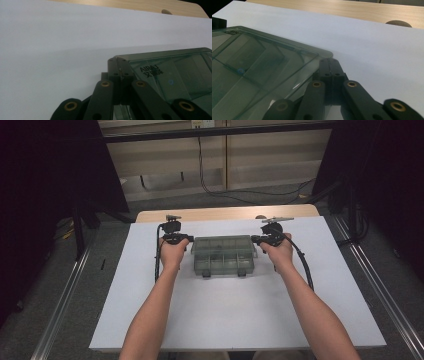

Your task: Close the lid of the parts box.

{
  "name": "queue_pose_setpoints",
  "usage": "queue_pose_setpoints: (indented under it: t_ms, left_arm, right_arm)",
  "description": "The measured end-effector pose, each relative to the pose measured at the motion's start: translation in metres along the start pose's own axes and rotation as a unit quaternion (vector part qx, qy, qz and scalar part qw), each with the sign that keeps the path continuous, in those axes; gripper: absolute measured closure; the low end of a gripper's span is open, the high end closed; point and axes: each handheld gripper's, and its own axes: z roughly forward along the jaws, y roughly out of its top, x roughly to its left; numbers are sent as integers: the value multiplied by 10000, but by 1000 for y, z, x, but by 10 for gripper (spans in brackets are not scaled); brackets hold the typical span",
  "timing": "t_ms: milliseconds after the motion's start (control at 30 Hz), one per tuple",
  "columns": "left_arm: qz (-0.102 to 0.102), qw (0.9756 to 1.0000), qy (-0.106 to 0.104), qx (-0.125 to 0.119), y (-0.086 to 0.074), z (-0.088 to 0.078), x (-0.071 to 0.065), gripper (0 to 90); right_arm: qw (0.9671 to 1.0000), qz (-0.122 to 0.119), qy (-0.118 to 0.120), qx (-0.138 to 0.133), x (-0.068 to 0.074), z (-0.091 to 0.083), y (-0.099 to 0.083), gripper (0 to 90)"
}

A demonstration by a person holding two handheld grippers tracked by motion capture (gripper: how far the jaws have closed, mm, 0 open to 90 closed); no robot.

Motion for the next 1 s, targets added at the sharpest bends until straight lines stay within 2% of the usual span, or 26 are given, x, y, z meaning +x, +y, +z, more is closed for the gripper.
queue_pose_setpoints:
  t_ms: [567, 800, 1000]
  left_arm:
    - [-19, 10000, -3, -7, -4, 1, 0, 900]
    - [37, 10000, 21, 23, -6, 1, -1, 900]
    - [112, 9999, 14, 56, -7, 2, -1, 900]
  right_arm:
    - [10000, -29, 11, 5, 1, -1, -3, 900]
    - [10000, -51, 19, -2, 2, -2, -4, 900]
    - [9999, -61, 118, 22, 1, -3, -7, 900]
